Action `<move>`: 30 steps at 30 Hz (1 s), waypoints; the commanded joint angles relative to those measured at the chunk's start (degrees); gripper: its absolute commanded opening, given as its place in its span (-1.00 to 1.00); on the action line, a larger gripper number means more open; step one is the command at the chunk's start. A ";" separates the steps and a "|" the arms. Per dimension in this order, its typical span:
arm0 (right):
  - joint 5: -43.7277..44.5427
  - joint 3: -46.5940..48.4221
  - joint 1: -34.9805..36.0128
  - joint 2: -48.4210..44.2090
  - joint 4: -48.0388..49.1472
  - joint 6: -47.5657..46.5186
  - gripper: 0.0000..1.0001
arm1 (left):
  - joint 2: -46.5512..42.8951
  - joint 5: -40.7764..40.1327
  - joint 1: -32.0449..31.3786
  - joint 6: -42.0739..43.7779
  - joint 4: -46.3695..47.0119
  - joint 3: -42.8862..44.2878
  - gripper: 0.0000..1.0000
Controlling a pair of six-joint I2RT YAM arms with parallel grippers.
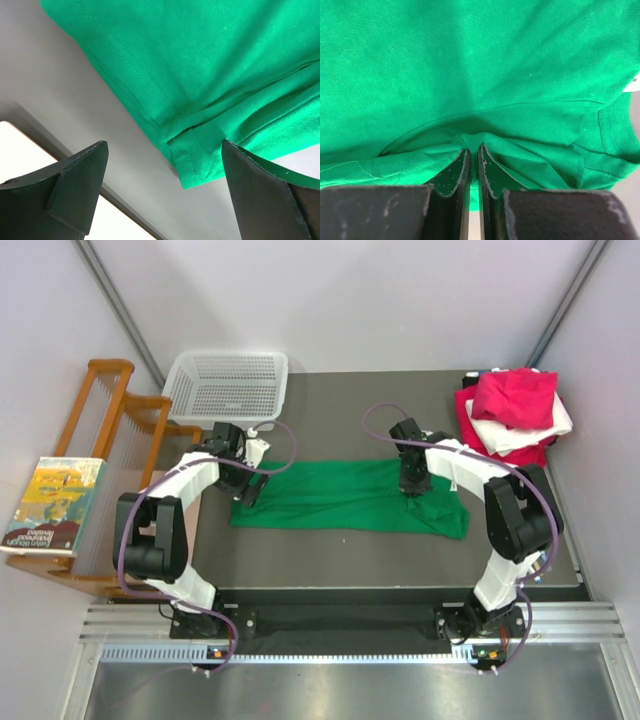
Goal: Fold and stack the t-shirts
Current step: Fold the tshirt
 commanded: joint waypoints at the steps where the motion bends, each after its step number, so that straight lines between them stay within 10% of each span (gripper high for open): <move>1: 0.17 2.68 -1.02 0.98 2.53 -0.94 -0.92 | -3.43 0.40 0.21 -0.41 1.86 -0.29 0.98; 30: -3.17 5.49 -2.25 6.26 3.68 -1.12 -0.95 | -6.61 11.99 -10.51 -0.41 -7.89 -4.96 0.98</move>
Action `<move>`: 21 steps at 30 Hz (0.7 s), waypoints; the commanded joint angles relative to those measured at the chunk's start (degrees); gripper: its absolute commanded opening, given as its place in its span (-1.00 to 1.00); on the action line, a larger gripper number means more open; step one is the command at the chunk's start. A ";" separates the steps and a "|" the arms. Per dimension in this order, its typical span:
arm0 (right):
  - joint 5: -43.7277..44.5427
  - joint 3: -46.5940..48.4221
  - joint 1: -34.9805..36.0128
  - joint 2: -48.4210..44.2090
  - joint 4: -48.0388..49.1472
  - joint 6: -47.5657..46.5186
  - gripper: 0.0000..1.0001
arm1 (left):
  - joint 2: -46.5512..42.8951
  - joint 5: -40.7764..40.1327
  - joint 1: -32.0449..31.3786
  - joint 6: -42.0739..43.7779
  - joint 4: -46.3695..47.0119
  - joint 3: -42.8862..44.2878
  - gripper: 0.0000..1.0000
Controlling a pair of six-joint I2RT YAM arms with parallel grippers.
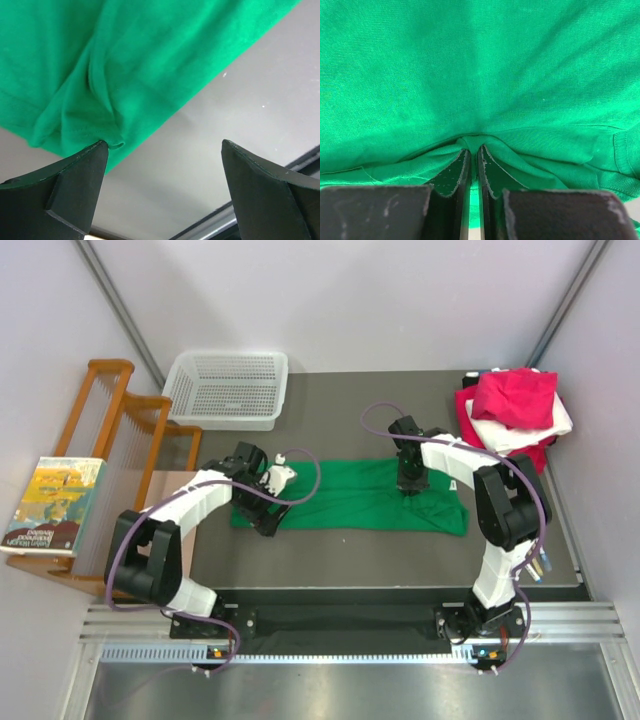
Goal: Fold and stack the t-shirts
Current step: Fold the tshirt
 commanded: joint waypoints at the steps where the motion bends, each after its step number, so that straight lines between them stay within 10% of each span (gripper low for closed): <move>1: -0.55 1.91 -0.87 0.40 3.28 -0.01 -0.95 | 1.64 4.50 -0.60 -0.71 -4.02 3.27 0.98; 21: -1.07 0.68 -1.14 -0.92 3.99 -0.01 -0.97 | 6.65 4.68 -1.14 -0.54 -2.44 3.27 0.98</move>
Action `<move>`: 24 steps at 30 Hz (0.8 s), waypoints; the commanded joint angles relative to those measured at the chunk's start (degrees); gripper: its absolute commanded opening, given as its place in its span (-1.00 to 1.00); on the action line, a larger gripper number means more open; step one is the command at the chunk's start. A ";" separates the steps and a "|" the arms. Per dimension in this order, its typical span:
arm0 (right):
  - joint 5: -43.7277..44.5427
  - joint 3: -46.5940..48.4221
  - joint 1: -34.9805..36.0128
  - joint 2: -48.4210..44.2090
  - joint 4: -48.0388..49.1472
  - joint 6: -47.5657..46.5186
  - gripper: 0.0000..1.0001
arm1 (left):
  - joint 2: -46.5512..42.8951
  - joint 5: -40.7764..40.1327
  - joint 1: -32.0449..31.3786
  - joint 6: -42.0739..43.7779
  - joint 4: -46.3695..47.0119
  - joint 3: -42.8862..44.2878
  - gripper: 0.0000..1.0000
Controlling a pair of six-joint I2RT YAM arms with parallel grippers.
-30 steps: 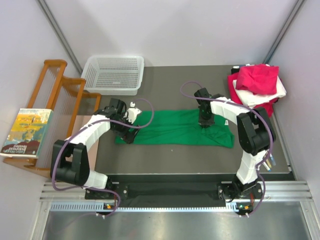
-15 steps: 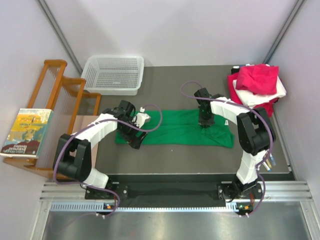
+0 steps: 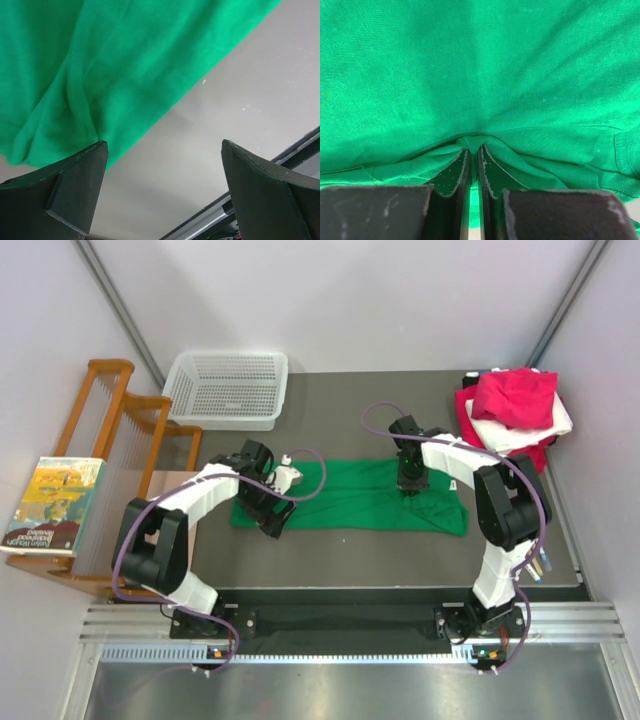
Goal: Fold and stack the t-shirts
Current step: Fold the tshirt
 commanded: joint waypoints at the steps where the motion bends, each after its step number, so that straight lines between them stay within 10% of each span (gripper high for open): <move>1: -0.92 0.61 -1.12 -0.83 3.86 -0.01 -0.96 | 3.76 3.09 0.26 0.82 -0.59 0.72 0.98; 24: -1.89 -0.71 -1.20 -1.71 4.65 -0.18 -0.98 | 6.06 1.87 -1.24 0.99 2.03 1.86 0.98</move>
